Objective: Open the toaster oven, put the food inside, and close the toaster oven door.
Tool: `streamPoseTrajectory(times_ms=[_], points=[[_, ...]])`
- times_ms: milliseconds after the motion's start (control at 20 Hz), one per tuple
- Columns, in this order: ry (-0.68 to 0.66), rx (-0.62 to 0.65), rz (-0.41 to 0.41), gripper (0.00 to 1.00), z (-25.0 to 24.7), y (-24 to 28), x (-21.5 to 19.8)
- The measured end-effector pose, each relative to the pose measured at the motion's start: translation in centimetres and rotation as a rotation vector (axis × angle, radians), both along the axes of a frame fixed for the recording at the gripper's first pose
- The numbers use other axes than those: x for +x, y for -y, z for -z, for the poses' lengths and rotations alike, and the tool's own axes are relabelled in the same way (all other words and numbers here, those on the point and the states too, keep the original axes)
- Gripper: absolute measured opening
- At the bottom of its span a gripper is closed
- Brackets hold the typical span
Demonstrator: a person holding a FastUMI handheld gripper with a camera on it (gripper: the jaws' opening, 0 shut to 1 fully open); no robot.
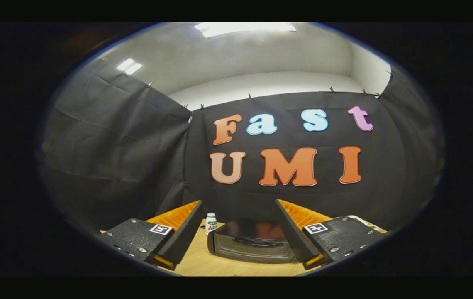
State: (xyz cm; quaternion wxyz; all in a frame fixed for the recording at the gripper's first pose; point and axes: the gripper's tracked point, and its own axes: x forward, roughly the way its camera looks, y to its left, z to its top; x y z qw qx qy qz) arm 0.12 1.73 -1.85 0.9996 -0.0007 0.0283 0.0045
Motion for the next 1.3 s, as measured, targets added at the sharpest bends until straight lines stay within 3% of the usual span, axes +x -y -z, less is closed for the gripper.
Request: streamPoseTrajectory(times_ms=[550,1050,1300], points=[[-0.076,0.034,0.033,0.99,4.1,1.1,2.4],[-0.28,0.083,0.169,0.99,15.9,6.4,8.0],[-0.408,0.128,0.18,0.99,21.4,6.2,9.7]])
